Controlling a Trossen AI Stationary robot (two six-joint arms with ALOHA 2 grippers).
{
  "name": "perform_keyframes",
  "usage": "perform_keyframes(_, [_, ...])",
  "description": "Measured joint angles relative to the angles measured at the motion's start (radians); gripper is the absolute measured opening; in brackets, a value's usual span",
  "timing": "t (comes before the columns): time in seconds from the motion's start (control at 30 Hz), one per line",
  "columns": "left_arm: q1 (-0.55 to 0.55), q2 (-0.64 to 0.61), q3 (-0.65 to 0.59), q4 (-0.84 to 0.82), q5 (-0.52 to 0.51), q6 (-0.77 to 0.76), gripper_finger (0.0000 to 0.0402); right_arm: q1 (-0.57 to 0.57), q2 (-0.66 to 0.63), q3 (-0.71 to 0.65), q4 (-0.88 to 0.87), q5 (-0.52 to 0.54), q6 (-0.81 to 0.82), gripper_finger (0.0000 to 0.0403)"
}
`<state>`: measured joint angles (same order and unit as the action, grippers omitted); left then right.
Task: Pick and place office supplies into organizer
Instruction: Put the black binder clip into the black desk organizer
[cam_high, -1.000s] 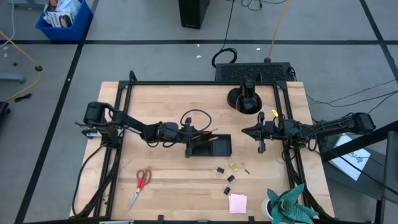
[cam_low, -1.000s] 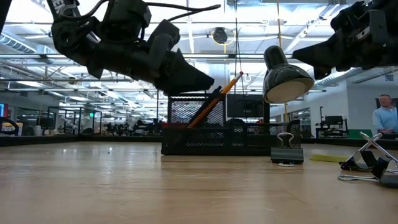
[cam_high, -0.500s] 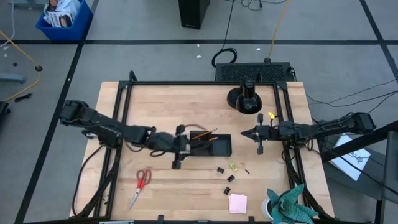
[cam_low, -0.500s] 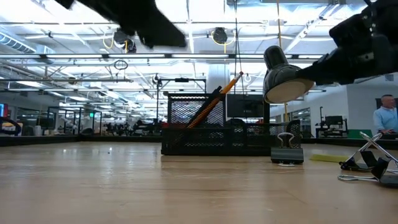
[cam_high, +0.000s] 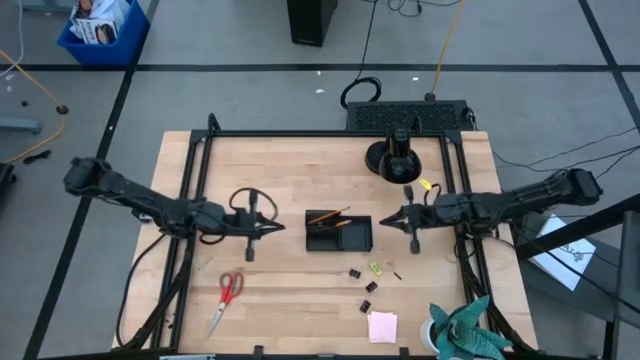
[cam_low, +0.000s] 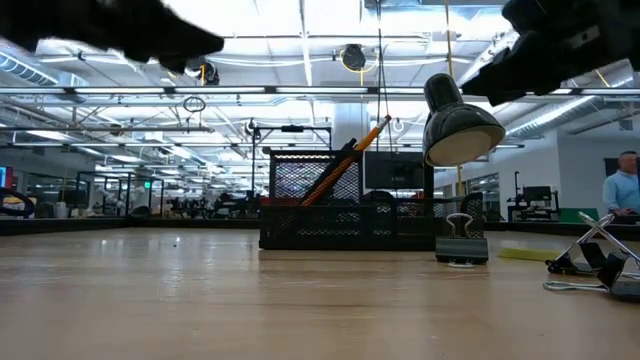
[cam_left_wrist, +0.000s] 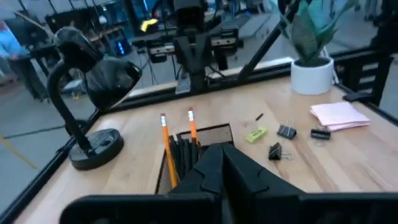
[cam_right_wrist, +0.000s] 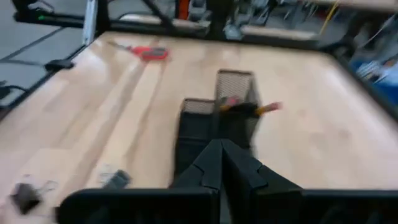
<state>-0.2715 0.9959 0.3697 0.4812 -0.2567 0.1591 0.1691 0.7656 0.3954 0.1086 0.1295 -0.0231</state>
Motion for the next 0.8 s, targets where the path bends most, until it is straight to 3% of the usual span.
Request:
perform_keyframes(0.17, [0.034, -0.023, -0.138, 0.173, -0.001, -0.085, 0.0006, 0.118, 0.192, 0.129, -0.011, 0.0, 0.06, 0.0002])
perform_keyframes(0.3, [0.038, -0.015, -0.179, 0.21, -0.013, -0.148, 0.0023, 0.219, 0.368, 0.19, -0.006, 0.049, 0.065, 0.0021])
perform_keyframes(0.57, [0.037, -0.015, -0.188, 0.182, -0.026, -0.104, 0.0037, 0.328, 0.68, 0.272, 0.146, 0.346, 0.155, 0.0133])
perform_keyframes(0.67, [0.037, -0.015, -0.188, 0.17, -0.03, -0.068, 0.0037, 0.33, 0.76, 0.299, 0.215, 0.339, 0.169, 0.0168])
perform_keyframes(0.8, [0.037, -0.015, -0.188, 0.149, -0.031, -0.043, 0.0037, 0.337, 0.849, 0.354, 0.207, 0.313, 0.199, 0.0186])
